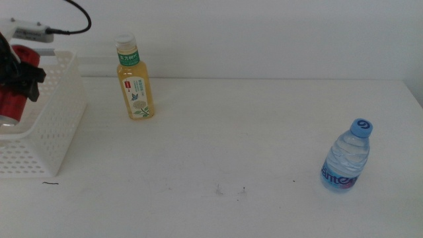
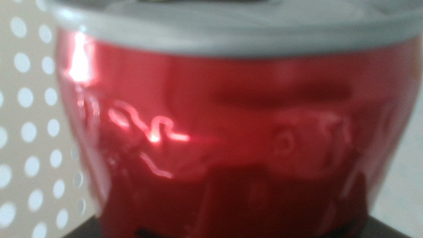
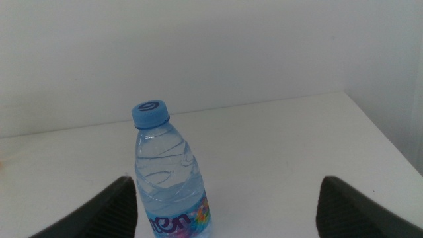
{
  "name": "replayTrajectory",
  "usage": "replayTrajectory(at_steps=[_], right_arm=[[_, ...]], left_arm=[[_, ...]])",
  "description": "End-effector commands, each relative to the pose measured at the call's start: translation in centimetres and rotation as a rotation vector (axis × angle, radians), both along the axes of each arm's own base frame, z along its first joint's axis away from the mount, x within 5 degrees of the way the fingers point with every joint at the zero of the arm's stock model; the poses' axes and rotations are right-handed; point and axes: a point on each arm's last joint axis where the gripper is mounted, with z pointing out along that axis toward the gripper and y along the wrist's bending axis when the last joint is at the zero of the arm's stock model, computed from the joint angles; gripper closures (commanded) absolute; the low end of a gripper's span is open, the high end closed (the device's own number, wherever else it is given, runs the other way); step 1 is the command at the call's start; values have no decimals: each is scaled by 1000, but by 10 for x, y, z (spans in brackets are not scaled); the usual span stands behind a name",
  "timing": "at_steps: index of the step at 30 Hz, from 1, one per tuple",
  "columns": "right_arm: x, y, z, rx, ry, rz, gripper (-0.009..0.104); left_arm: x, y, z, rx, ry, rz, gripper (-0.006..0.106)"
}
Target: Use arms to grab the bottles and put them into the dustbin to the left of the table.
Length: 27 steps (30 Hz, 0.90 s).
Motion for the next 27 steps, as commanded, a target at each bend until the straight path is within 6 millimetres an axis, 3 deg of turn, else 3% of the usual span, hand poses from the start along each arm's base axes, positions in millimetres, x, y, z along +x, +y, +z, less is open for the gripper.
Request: replayTrajectory(at_steps=[1,3,6,12,15,21,23,27], right_arm=[[0,-1,-1,-14,-5,-10,5],[0,-1,-1,-14,-5,-10,5],[0,-1,-1,-14,-5,-10,5],[0,-1,-1,-14,-5,-10,5],[0,-1,-1,-14,-5,-10,5],[0,-1,-1,-14,-5,-10,5],[0,-1,-1,-14,-5,-10,5],[0,-1,-1,-14,-5,-10,5]], left_arm=[[5,4,2,19,-41,15,95],[6,8,-5,11,-26,25,87],[6,9,-9,19,-18,24,66],[6,16,-8,85,-20,70,7],[2,14,4,84,-38,84,7],[-20,-10,68,75,-214,129,7],[-34,-30,85,61,-303,142,7],[-69,-89,91,1,-503,89,7]])
